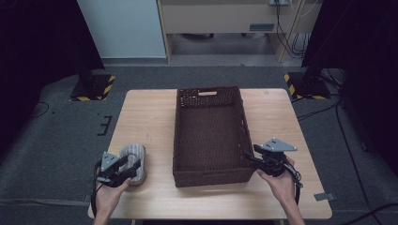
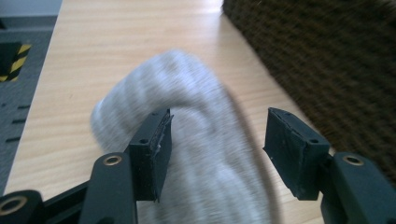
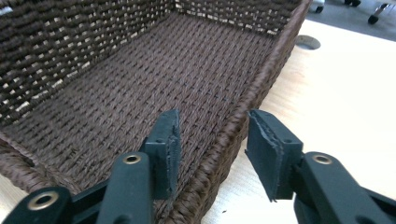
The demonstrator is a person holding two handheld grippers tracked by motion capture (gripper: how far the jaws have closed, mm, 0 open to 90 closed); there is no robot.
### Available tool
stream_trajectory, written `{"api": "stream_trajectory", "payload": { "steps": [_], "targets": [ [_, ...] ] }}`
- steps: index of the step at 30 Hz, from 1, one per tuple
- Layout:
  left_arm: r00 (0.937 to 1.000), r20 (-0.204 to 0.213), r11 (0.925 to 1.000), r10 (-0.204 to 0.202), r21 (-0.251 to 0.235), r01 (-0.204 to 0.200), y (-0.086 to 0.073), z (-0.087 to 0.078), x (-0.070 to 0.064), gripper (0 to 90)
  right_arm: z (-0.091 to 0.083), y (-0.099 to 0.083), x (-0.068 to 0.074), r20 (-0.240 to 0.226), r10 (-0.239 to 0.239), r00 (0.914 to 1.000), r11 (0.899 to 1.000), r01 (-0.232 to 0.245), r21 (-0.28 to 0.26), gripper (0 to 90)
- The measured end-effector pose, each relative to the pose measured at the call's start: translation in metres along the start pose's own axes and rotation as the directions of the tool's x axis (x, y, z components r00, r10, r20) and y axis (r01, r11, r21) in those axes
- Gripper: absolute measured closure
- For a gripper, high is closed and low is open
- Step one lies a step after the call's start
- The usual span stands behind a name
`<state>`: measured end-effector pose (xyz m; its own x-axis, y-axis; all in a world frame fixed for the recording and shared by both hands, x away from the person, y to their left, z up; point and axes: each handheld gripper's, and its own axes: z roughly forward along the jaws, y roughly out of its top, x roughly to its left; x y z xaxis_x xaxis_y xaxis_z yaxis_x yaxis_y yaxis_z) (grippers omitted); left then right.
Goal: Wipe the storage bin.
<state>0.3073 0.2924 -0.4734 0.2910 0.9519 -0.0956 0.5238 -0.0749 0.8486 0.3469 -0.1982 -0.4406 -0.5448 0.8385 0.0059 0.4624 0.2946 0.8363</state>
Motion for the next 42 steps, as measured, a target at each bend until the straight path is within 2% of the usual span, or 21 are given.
{"api": "stream_trajectory", "payload": {
  "steps": [2, 4, 6, 10, 17, 24, 33, 39, 42],
  "targets": [
    [0.9996, 0.028, 0.9999, -0.001, -0.014, 0.002, 0.004, -0.002, -0.006, 40.5, 0.003, -0.001, 0.001, 0.001, 0.000, 1.0000, 1.000, 0.000, 0.017, 57.3],
    [0.9988, 0.046, 0.9995, 0.014, -0.029, -0.013, 0.009, -0.003, -0.012, 40.7, 0.003, -0.001, 0.000, 0.012, -0.009, 0.9999, 1.000, 0.009, 0.029, 61.6],
    [0.9977, 0.063, 0.9987, 0.027, -0.045, -0.024, 0.014, -0.002, -0.019, 40.8, 0.003, -0.001, -0.002, 0.001, 0.020, 0.9998, 0.999, -0.020, 0.027, 62.2],
    [0.9943, 0.091, 0.9976, 0.055, -0.048, -0.051, 0.022, 0.002, -0.029, 41.2, 0.003, -0.001, -0.002, 0.006, 0.011, 0.9999, 0.999, -0.012, 0.034, 62.8],
    [0.9915, 0.118, 0.9961, 0.053, -0.076, -0.045, 0.039, 0.007, -0.039, 41.8, 0.003, -0.001, -0.007, 0.018, 0.010, 0.9998, 0.999, -0.010, 0.034, 65.6],
    [0.9840, 0.163, 0.9939, 0.072, -0.094, -0.057, 0.056, 0.020, -0.061, 41.8, 0.002, -0.001, -0.015, 0.047, 0.019, 0.9987, 0.999, -0.021, 0.033, 70.3],
    [0.9674, 0.230, 0.9937, 0.106, -0.059, -0.095, 0.062, 0.041, -0.092, 43.4, 0.006, 0.000, -0.024, 0.087, 0.026, 0.9959, 0.999, -0.028, 0.030, 74.0],
    [0.9623, 0.244, 0.9927, 0.119, -0.045, -0.112, 0.063, 0.051, -0.105, 43.7, 0.002, -0.001, -0.023, 0.091, 0.028, 0.9954, 0.999, -0.030, 0.019, 69.0],
    [0.9610, 0.239, 0.9902, 0.139, -0.025, -0.137, 0.060, 0.056, -0.109, 44.5, -0.004, -0.001, -0.024, 0.075, 0.054, 0.9957, 0.998, -0.055, 0.015, 65.4]
  ]
}}
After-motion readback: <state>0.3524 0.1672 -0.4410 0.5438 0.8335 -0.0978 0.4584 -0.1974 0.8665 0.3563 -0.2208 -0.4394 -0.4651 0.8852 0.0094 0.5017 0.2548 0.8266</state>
